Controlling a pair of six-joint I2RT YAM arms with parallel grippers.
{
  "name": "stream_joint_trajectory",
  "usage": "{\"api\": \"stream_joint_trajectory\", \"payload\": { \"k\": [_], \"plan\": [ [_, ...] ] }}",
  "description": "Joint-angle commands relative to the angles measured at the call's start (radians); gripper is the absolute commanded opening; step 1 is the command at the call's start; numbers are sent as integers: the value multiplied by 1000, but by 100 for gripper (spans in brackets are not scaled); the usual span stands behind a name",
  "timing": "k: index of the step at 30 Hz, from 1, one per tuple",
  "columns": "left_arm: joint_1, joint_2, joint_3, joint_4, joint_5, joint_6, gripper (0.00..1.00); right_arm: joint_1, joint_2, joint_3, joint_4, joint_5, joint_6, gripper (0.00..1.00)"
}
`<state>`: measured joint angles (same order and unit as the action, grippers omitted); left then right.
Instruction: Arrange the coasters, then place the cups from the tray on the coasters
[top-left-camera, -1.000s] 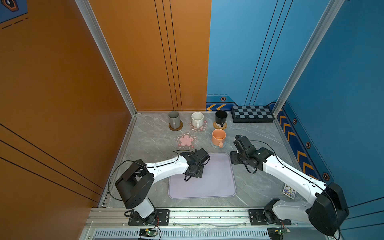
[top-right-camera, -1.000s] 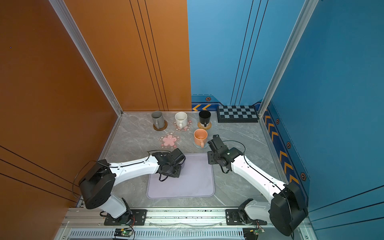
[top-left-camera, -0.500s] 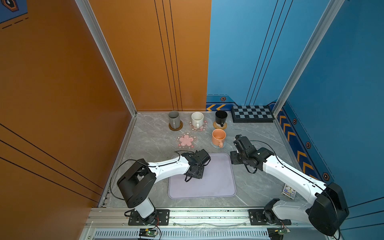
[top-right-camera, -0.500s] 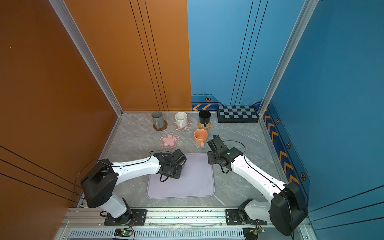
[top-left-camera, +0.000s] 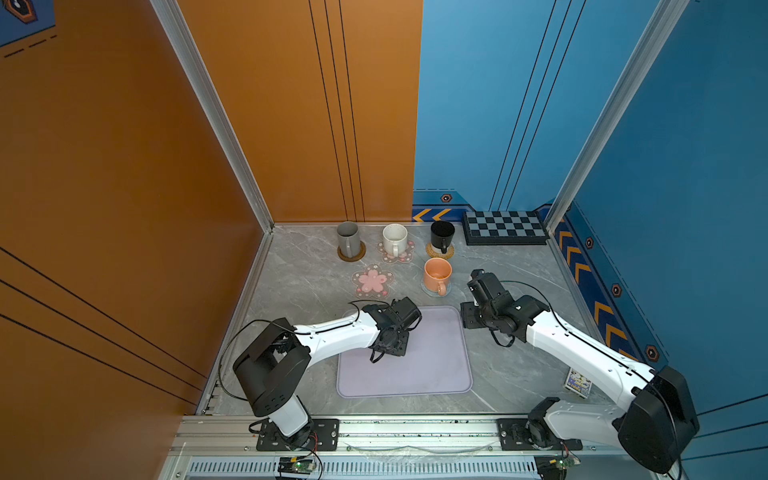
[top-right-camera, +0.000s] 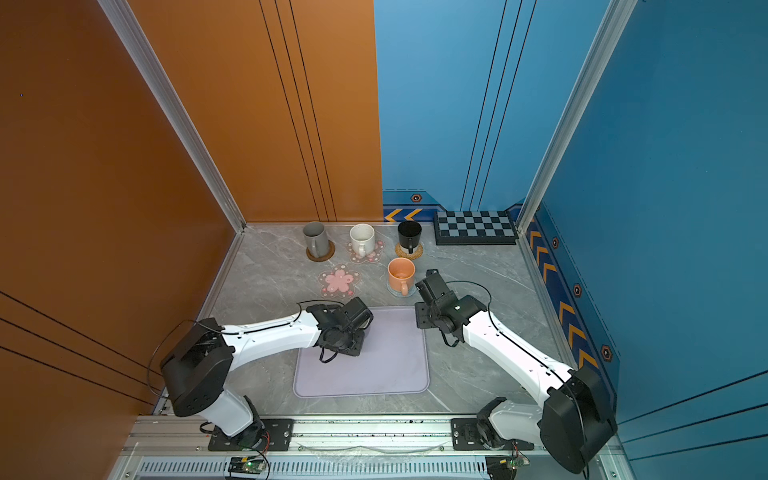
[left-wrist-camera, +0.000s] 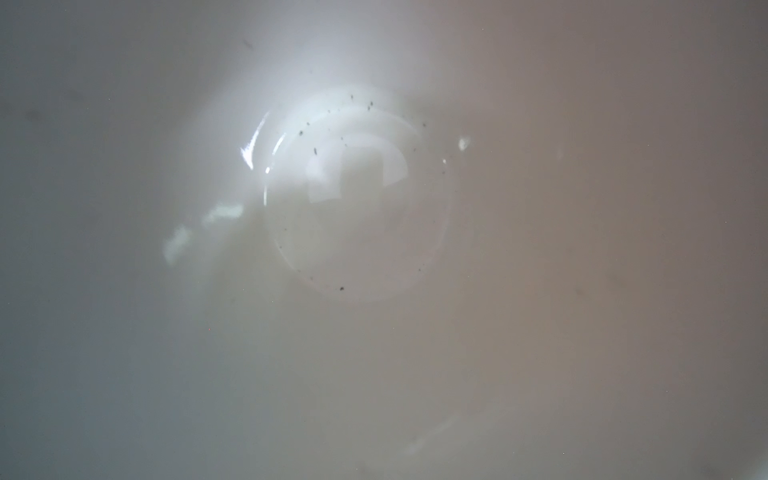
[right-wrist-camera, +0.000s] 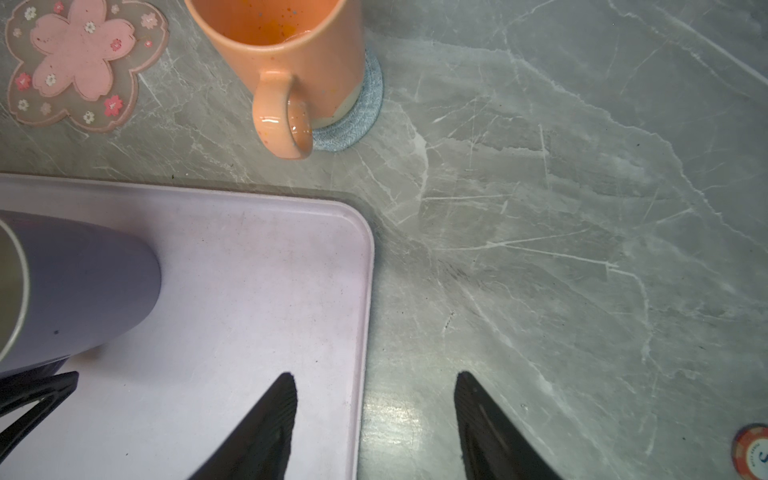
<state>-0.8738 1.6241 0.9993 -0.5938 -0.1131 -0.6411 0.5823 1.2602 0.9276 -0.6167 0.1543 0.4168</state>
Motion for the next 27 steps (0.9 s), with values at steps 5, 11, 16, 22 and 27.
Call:
{"api": "stream_joint_trajectory", "payload": {
  "k": [5,11,16,22,27],
  "plan": [
    [-5,-56,19,-15,-38,-14,32,-3,-29,-11,-8,23,2,63],
    [4,-36,25,-15,-40,-19,26,-3,-28,-13,-9,22,4,63],
    [4,-7,24,-14,-33,-25,17,-3,-39,-21,-9,27,4,63],
    [5,-7,24,-15,-42,-29,10,-4,-46,-26,-11,28,4,63],
    [5,-16,25,-15,-39,-25,5,-4,-46,-23,-10,28,4,63]
  ]
}}
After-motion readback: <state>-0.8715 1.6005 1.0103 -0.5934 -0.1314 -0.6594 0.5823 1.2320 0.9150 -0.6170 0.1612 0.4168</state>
